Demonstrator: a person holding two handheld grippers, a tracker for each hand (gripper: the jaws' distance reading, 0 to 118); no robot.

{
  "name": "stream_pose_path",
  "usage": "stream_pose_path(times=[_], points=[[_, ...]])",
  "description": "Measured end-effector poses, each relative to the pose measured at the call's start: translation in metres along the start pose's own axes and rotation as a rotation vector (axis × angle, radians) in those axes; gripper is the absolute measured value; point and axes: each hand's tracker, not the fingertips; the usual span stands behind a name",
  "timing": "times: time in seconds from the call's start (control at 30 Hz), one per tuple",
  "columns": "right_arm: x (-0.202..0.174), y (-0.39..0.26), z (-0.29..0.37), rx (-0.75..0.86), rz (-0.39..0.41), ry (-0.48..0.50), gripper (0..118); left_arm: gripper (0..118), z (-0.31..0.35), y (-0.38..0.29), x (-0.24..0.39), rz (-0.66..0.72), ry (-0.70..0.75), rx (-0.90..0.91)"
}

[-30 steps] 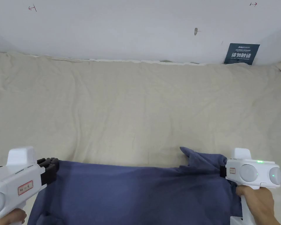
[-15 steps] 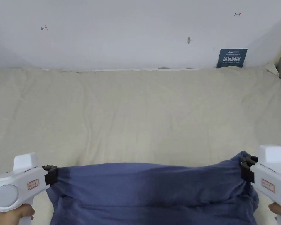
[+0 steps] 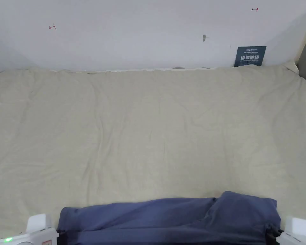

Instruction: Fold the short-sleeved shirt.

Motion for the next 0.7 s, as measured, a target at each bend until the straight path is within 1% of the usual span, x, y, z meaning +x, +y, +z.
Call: stream_pose_path(times=[0.07, 0.13, 0.17, 0.2, 0.23, 0.27, 0.3, 0.33, 0.37, 0.4, 0.43, 0.57, 0.63, 0.7], points=[[-0.001, -0.004, -0.007, -0.009, 0.001, -0.008, 3, 2, -0.006, -0.007, 0.002, 0.011, 0.001, -0.022], [-0.006, -0.004, -0.007, -0.023, -0.015, -0.025, 4, 3, -0.001, -0.005, 0.004, 0.024, 0.008, 0.015], [-0.008, -0.002, -0.002, -0.011, -0.02, -0.024, 4, 8, 0.003, -0.001, 0.005, 0.028, 0.009, 0.013], [-0.012, 0.003, 0.005, 0.01, -0.022, -0.024, 5, 20, 0.008, 0.002, 0.006, 0.033, 0.005, 0.017], [-0.018, 0.008, 0.018, 0.043, -0.024, -0.021, 8, 45, 0.016, 0.007, 0.007, 0.043, -0.005, 0.034], [-0.023, 0.015, 0.028, 0.083, -0.025, -0.016, 16, 84, 0.025, 0.012, 0.008, 0.074, -0.027, 0.074], [-0.029, 0.023, 0.038, 0.138, -0.026, -0.004, 37, 106, 0.037, 0.017, 0.011, 0.102, -0.064, 0.126], [-0.036, 0.033, 0.05, 0.195, -0.022, 0.001, 57, 117, 0.05, 0.024, 0.014, 0.117, -0.103, 0.186], [-0.038, 0.043, 0.062, 0.244, -0.014, 0.001, 76, 118, 0.064, 0.031, 0.018, 0.127, -0.131, 0.255], [-0.043, 0.052, 0.073, 0.303, -0.003, 0.011, 91, 118, 0.079, 0.039, 0.024, 0.125, -0.147, 0.336], [-0.051, 0.06, 0.085, 0.369, 0.006, 0.018, 95, 118, 0.097, 0.046, 0.031, 0.12, -0.162, 0.403], [-0.077, 0.088, 0.132, 0.587, 0.058, 0.034, 95, 118, 0.149, 0.069, 0.056, 0.089, -0.193, 0.662], [-0.086, 0.097, 0.15, 0.668, 0.086, 0.033, 95, 118, 0.166, 0.074, 0.068, 0.053, -0.179, 0.778], [-0.097, 0.1, 0.16, 0.739, 0.119, 0.012, 95, 117, 0.178, 0.076, 0.082, 0.011, -0.143, 0.878]])
